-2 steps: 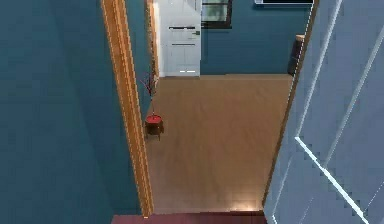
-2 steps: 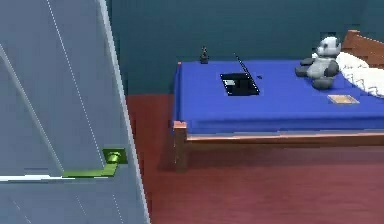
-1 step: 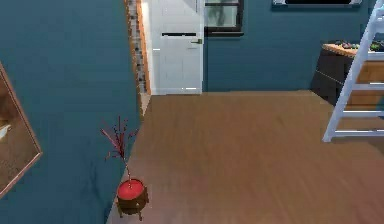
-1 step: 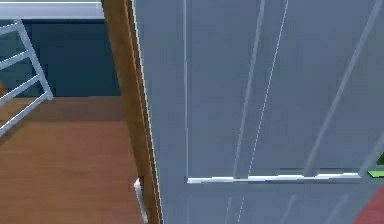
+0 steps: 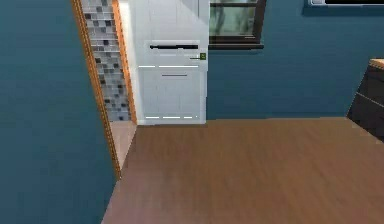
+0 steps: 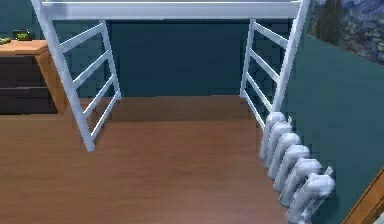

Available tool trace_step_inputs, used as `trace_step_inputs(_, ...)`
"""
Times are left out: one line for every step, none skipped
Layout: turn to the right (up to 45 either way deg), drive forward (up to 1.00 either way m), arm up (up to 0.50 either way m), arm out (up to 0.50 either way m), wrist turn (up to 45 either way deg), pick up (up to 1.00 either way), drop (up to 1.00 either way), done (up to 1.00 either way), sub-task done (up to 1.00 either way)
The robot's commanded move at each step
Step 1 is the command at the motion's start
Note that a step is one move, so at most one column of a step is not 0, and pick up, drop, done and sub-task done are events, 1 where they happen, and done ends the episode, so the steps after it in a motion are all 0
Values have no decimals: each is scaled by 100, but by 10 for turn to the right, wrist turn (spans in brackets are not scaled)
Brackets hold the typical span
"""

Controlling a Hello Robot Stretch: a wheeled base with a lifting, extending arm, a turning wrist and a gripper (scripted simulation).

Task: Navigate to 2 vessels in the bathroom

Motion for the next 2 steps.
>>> trace_step_inputs(30,0,0,0,0,0,0,0,0)
trace_step_inputs(0,35,0,0,0,0,0,0,0)
